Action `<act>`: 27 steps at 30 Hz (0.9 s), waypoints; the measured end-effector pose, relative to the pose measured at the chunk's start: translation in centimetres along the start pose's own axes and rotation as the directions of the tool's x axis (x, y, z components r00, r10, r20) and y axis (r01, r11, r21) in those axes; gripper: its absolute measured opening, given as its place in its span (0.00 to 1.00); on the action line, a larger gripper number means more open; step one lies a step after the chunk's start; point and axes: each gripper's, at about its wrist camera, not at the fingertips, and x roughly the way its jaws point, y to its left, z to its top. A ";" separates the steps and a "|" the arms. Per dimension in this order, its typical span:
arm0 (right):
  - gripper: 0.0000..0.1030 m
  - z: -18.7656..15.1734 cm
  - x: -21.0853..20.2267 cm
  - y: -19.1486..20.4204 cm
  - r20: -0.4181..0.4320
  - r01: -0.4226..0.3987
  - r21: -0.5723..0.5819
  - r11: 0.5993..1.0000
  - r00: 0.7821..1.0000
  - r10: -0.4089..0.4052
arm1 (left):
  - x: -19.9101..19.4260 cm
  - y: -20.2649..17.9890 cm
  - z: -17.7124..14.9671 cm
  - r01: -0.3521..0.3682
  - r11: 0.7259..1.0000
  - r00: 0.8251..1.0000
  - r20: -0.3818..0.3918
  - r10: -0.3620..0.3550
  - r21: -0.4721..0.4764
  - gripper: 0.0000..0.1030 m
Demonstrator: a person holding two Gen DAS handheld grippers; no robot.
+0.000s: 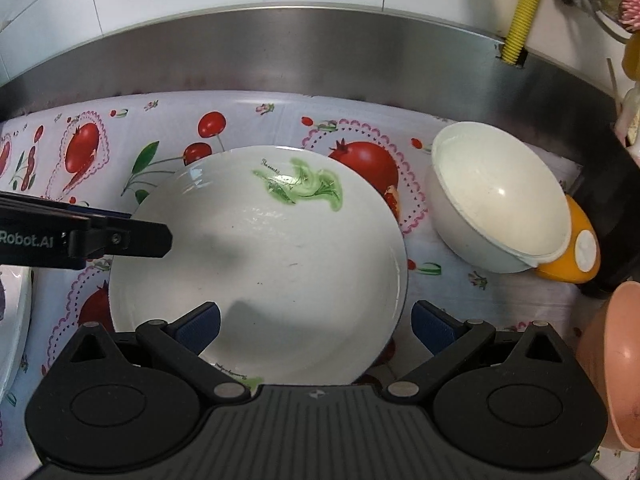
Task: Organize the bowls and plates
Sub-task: 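Lift the green-leaf plate with both grippers and carry it toward the stacked plates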
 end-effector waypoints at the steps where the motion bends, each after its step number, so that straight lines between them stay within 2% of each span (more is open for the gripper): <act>1: 0.07 0.0 0.1 0.1 -0.001 -0.007 0.000 1.000 1.000 0.007 | 0.1 0.0 0.0 0.008 1.000 1.000 0.000 -0.008 0.002 1.00; 14: 0.08 -0.1 0.5 1.1 0.009 0.018 -0.022 1.000 1.000 -0.018 | 1.5 0.8 0.2 0.037 0.998 0.999 -0.029 -0.039 -0.047 1.00; 27: 0.08 -0.5 -0.7 3.1 0.037 -0.004 -0.023 1.000 0.999 0.005 | -0.8 1.2 -0.8 0.011 0.999 1.000 -0.018 -0.011 -0.036 1.00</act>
